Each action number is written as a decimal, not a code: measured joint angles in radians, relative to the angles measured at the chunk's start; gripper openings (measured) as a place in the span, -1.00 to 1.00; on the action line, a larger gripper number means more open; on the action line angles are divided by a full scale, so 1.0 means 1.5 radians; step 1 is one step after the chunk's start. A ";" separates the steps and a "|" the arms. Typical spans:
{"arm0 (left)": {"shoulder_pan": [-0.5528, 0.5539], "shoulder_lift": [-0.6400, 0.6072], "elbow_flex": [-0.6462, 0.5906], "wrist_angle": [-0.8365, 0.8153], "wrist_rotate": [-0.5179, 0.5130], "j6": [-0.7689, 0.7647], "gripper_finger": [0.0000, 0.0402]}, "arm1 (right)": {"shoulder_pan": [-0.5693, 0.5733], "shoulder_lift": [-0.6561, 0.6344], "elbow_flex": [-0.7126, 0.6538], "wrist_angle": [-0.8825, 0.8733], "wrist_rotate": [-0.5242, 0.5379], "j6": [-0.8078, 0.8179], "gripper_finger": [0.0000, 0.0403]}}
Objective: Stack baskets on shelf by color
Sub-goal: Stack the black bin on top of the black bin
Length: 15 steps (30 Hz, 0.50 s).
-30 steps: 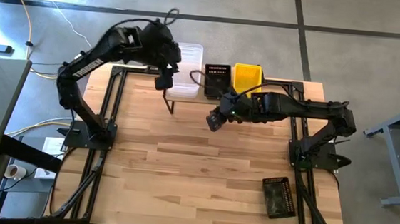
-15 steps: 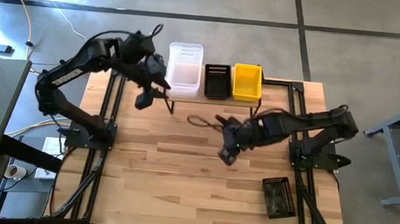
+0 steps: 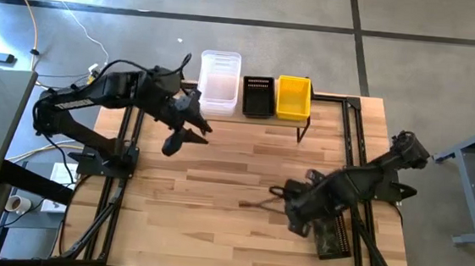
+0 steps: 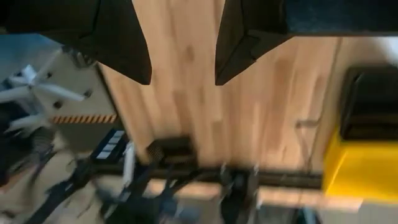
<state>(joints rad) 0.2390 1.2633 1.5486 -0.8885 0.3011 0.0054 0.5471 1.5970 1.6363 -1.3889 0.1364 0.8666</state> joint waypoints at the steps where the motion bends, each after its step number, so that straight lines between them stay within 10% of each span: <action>1: -0.012 0.000 -0.003 0.023 -0.001 -0.010 -0.17 | 0.014 0.000 -0.009 -0.007 0.000 0.008 -0.34; 15: -0.125 0.001 -0.019 0.127 -0.193 -0.161 -0.17 | 0.229 0.001 -0.125 0.061 -0.113 0.030 -0.34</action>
<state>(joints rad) 0.0512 1.2640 1.5196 -0.6979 0.0111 -0.2360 0.8911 1.5978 1.4493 -1.2968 -0.0326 0.9123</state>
